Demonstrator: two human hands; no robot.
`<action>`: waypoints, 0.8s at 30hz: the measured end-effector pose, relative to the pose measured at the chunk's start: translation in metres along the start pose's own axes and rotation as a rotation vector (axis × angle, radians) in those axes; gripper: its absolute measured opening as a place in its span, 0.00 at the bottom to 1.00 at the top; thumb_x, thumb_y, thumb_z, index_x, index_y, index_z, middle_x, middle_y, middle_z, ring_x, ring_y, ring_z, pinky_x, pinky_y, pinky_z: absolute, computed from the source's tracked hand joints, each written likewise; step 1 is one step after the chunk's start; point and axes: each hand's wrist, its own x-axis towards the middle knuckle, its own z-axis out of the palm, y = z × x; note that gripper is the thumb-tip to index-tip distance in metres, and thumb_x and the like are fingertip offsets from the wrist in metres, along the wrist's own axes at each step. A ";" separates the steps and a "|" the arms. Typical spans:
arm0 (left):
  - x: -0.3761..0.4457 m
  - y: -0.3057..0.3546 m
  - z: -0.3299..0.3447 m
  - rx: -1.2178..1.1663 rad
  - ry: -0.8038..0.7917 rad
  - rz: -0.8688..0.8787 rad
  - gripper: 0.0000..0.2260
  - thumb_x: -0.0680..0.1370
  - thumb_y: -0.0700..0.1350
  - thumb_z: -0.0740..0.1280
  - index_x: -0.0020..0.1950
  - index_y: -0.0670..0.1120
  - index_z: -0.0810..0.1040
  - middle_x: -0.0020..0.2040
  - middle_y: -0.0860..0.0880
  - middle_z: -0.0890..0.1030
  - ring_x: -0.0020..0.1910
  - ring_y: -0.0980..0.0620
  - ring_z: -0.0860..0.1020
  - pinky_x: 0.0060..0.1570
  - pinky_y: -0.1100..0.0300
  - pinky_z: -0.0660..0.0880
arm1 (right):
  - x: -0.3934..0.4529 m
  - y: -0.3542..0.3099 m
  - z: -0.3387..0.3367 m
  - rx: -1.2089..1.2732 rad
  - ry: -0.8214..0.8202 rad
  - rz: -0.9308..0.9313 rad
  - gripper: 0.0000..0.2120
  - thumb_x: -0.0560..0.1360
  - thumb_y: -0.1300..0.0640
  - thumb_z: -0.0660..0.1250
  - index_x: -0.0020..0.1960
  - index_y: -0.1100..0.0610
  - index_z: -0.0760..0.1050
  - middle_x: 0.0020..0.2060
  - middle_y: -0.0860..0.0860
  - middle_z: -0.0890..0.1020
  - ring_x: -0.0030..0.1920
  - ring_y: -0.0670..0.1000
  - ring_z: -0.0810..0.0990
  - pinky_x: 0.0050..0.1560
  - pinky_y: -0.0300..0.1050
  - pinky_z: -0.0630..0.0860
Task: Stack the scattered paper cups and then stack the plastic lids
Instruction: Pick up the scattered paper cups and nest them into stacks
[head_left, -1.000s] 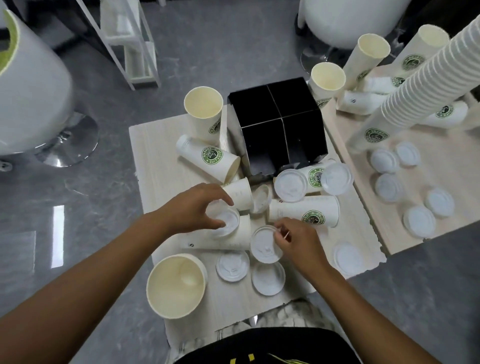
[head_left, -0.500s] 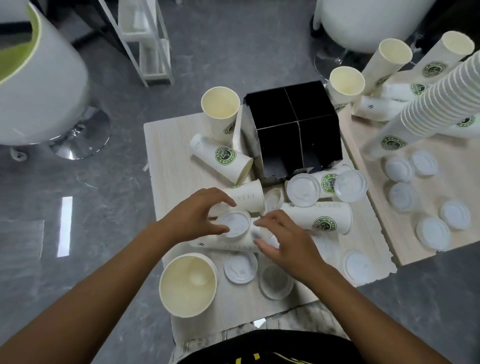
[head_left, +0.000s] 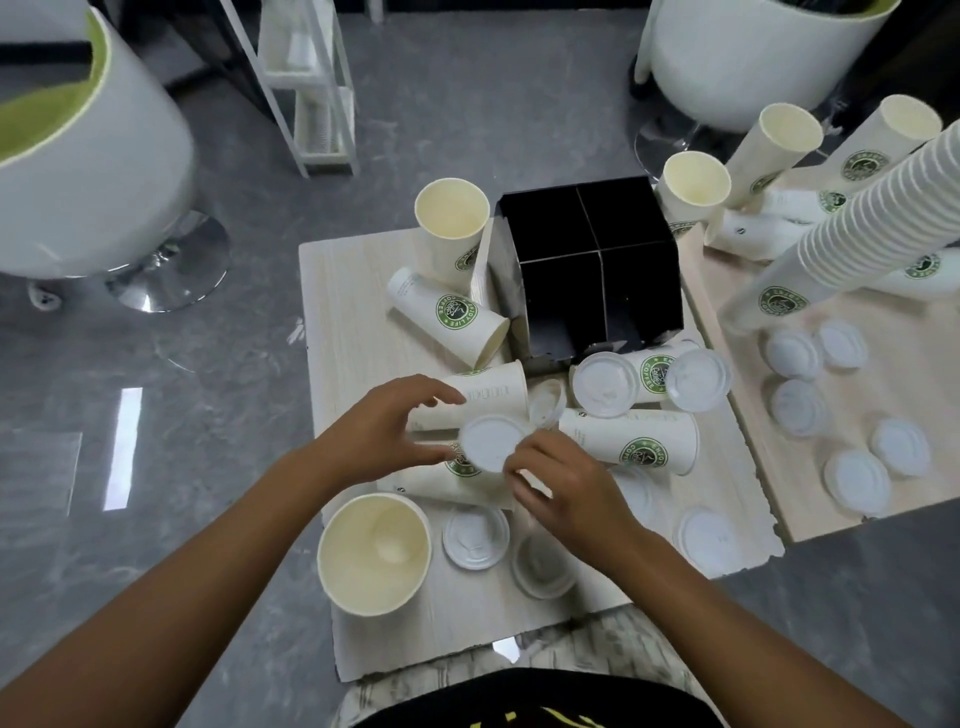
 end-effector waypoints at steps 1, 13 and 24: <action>0.000 0.001 -0.001 -0.013 0.013 -0.006 0.25 0.69 0.49 0.83 0.63 0.56 0.79 0.59 0.61 0.80 0.57 0.61 0.77 0.52 0.74 0.69 | -0.011 -0.001 -0.010 -0.014 0.044 0.023 0.05 0.79 0.60 0.67 0.47 0.59 0.81 0.45 0.51 0.80 0.46 0.51 0.79 0.44 0.42 0.76; 0.005 0.011 -0.006 0.078 -0.103 -0.028 0.24 0.69 0.48 0.83 0.62 0.60 0.78 0.59 0.61 0.80 0.58 0.66 0.75 0.51 0.64 0.75 | -0.095 0.032 0.025 -0.151 -0.038 0.275 0.08 0.72 0.64 0.78 0.46 0.55 0.80 0.44 0.47 0.79 0.45 0.50 0.79 0.34 0.41 0.76; 0.048 0.046 0.015 0.462 -0.323 0.064 0.29 0.71 0.56 0.79 0.69 0.57 0.74 0.64 0.59 0.78 0.61 0.56 0.75 0.54 0.55 0.76 | -0.050 0.007 0.043 0.416 0.131 0.794 0.15 0.72 0.54 0.80 0.57 0.50 0.83 0.50 0.43 0.83 0.39 0.44 0.78 0.43 0.35 0.76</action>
